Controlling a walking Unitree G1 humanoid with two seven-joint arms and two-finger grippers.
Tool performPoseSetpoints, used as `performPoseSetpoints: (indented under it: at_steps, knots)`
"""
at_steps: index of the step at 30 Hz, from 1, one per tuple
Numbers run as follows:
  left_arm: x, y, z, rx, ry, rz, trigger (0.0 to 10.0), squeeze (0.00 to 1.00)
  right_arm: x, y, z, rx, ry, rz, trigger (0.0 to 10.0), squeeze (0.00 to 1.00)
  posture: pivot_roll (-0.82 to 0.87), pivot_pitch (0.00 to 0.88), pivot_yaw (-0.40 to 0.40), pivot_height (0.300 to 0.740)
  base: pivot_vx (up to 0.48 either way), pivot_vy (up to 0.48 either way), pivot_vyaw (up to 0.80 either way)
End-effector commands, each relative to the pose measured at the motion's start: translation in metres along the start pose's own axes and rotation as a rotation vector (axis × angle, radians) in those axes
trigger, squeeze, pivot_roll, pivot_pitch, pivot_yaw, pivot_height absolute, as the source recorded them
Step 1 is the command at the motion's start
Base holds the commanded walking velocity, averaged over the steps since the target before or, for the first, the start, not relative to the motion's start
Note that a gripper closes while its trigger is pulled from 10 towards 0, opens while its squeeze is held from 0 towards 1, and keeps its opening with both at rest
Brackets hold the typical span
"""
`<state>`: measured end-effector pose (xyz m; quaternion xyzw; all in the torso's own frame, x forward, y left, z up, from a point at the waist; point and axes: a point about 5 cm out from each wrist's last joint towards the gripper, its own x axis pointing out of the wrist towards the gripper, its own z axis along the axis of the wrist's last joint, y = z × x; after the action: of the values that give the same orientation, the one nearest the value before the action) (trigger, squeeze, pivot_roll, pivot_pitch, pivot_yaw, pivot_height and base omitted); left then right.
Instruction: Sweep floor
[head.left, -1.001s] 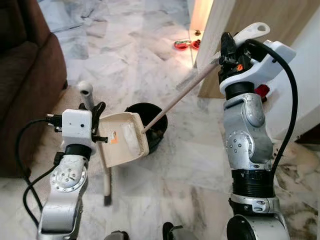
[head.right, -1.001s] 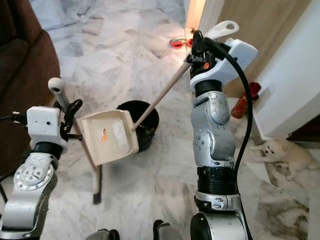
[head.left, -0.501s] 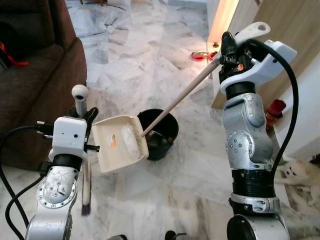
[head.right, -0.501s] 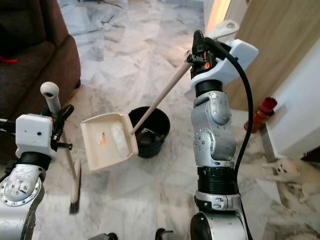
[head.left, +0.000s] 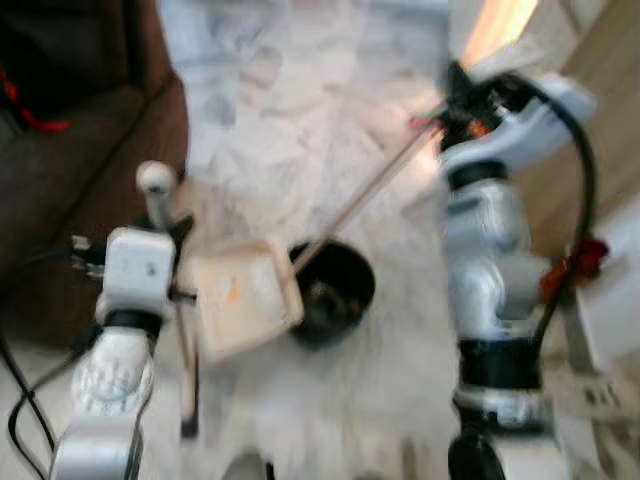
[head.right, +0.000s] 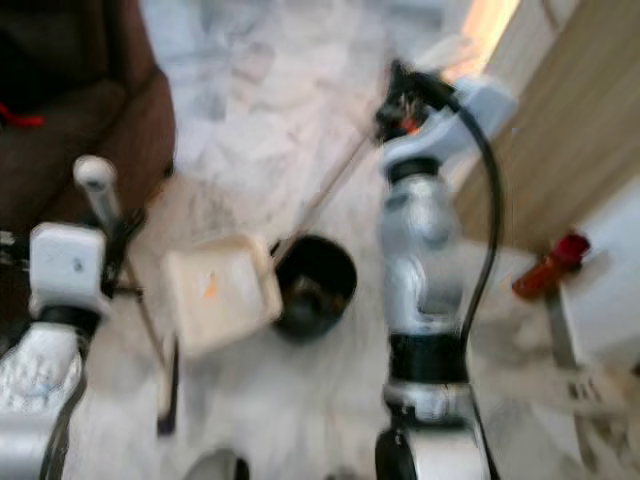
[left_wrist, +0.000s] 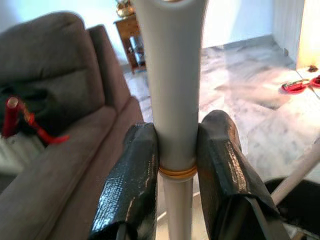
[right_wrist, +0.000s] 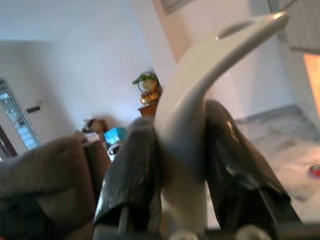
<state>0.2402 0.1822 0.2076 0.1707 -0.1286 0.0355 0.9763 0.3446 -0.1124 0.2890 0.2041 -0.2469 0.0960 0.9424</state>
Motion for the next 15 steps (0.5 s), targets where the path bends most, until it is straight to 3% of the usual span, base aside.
performPoseSetpoints:
  at_steps: [1, 15]
  knots:
    - [-0.0004, -0.0006, 0.0159, 0.018, -0.076, 0.005, 10.0, 0.00, 0.0010, -0.0082, 0.0175, 0.016, -0.078, -0.027, 10.0, 0.00, 0.02, 0.190, -0.057, 0.740, 0.450, 0.000, -0.80]
    - [0.0004, -0.0011, 0.0210, 0.013, -0.098, -0.003, 10.0, 0.00, 0.0012, -0.0080, 0.0175, 0.012, -0.077, -0.024, 10.0, 0.00, 0.03, 0.188, -0.056, 0.740, 0.449, 0.000, -0.80]
